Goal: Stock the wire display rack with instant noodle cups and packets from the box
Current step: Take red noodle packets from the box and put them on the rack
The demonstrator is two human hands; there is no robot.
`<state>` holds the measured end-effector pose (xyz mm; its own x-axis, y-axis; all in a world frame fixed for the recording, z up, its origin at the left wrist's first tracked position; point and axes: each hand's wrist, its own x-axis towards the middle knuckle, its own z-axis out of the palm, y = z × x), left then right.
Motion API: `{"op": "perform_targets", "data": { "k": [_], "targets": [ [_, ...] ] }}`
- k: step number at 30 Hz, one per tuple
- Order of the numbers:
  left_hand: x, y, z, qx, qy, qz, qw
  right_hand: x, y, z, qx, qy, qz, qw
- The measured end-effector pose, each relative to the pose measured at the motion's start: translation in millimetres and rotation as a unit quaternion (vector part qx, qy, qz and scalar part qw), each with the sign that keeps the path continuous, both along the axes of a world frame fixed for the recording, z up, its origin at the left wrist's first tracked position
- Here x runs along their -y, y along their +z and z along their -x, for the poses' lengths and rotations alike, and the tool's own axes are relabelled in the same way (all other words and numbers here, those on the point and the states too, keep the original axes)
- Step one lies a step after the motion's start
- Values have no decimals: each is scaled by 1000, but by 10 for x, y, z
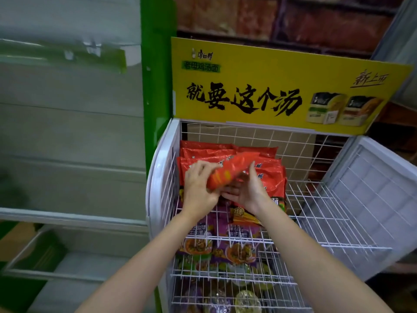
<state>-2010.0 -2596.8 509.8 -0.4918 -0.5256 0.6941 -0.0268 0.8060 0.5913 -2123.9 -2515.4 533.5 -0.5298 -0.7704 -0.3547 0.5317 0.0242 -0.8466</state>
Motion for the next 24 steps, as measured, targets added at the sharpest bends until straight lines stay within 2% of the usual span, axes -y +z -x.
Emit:
{"op": "perform_targets", "data": {
  "k": [2,5,11,14,16,18,20,21,24],
  "targets": [
    [3,-134,-56,58,-7,64,996,7,-6,40,66,-4,55,996],
    [22,-337,-145,124,18,117,985,-42,-47,59,78,16,75,994],
    [50,-454,-284,234,65,156,957,-22,-114,5,-54,9,-17,998],
    [51,-455,-305,287,101,160,939,59,-167,4,-57,-16,-13,998],
    [41,-447,-315,347,101,129,923,111,-136,-21,-109,-25,-23,993],
    [44,-455,-337,393,85,82,912,163,-21,-52,-202,-12,-29,979],
    [29,-444,-343,374,56,90,921,235,166,-74,-311,10,-26,950],
    [18,-436,-335,357,35,99,928,288,261,-78,-381,19,-40,923],
    [-21,-410,-249,319,-31,94,943,478,434,-131,-591,81,-142,790]
  ]
}}
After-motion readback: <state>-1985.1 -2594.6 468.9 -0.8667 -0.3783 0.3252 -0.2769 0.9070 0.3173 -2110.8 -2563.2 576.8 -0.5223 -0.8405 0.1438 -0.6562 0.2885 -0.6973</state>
